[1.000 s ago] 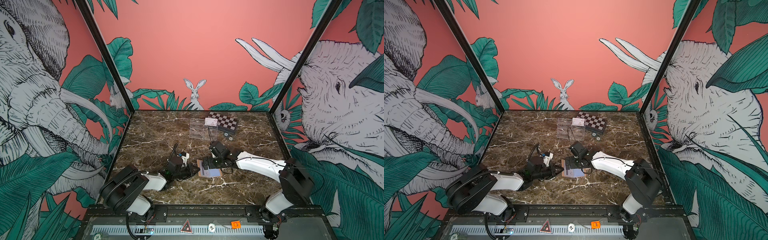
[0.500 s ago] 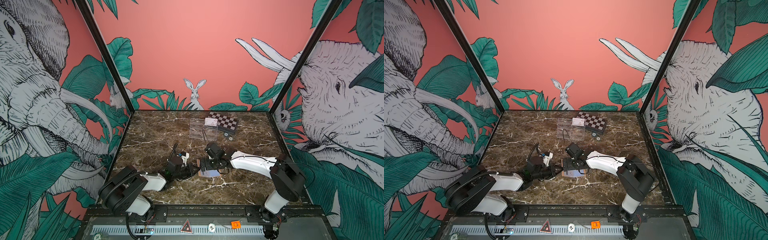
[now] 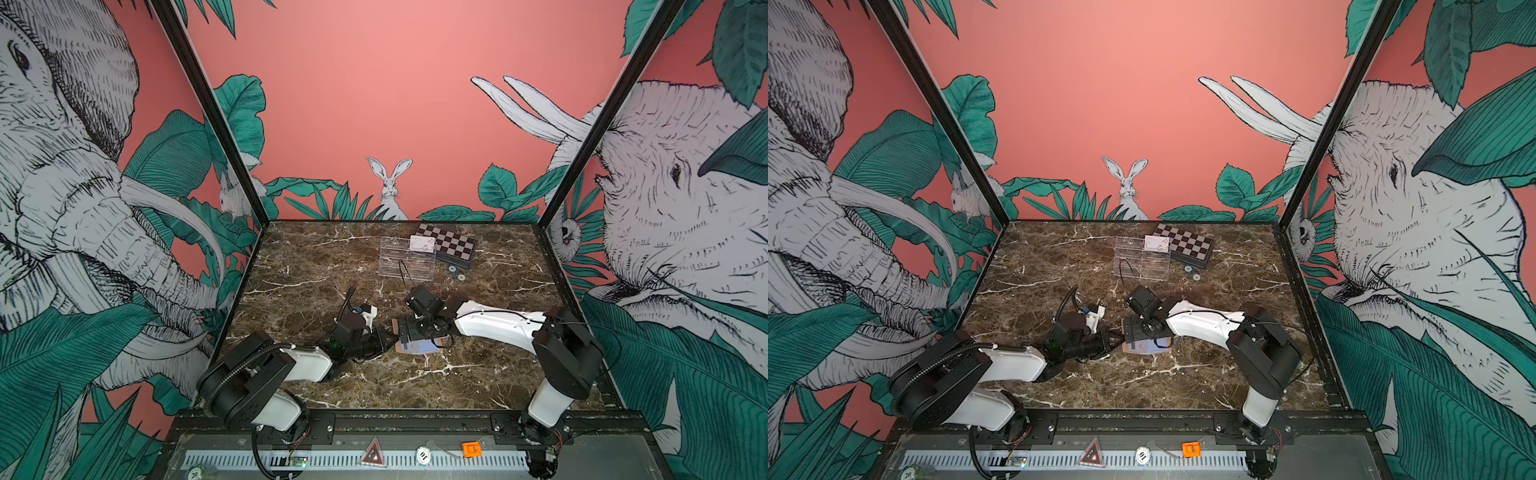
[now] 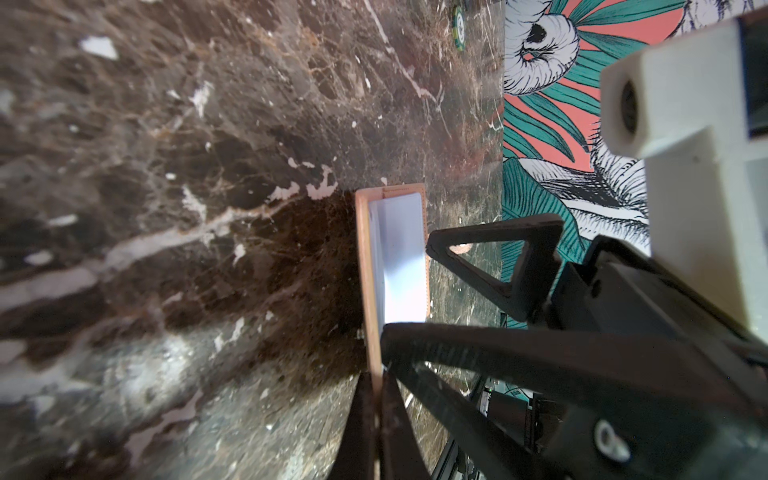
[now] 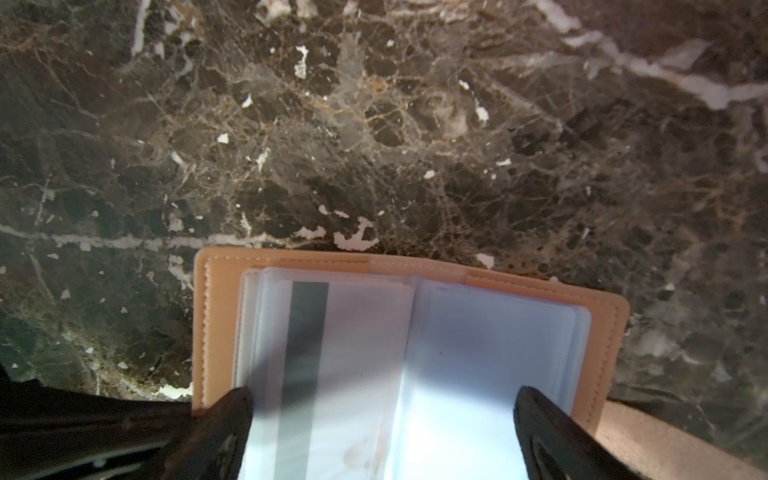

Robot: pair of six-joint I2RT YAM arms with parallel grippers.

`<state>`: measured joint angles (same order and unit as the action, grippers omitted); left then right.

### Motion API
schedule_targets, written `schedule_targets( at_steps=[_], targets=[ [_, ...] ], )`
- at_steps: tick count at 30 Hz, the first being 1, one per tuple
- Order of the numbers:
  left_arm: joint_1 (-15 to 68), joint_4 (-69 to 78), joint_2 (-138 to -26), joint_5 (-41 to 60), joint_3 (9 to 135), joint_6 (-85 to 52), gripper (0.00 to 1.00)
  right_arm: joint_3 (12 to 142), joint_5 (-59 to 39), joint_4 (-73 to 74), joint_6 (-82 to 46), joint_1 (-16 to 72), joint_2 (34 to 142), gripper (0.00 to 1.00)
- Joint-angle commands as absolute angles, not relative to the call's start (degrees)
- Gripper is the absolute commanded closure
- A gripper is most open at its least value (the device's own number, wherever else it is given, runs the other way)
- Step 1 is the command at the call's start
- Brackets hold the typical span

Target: Take the credit cards out of the card holder

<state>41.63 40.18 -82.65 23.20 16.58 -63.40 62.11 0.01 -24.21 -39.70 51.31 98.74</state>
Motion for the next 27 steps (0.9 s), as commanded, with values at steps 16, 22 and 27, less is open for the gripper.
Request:
schedule_targets(
  at_steps=[16, 22, 27],
  targets=[
    [41.75, 41.34, -80.33, 22.76, 15.91, -62.65, 1.0, 65.74, 10.14, -32.46, -38.14, 53.71, 100.46, 0.09],
    [41.75, 41.31, -79.9, 22.68, 15.63, -62.56, 1.0, 66.05, 10.94, -32.95, -37.75, 53.75, 99.48, 0.11],
    [41.75, 41.22, -79.62, 22.68, 15.55, -62.54, 1.0, 64.36, 9.5, -29.26, -38.12, 54.14, 95.72, 0.1]
  ],
)
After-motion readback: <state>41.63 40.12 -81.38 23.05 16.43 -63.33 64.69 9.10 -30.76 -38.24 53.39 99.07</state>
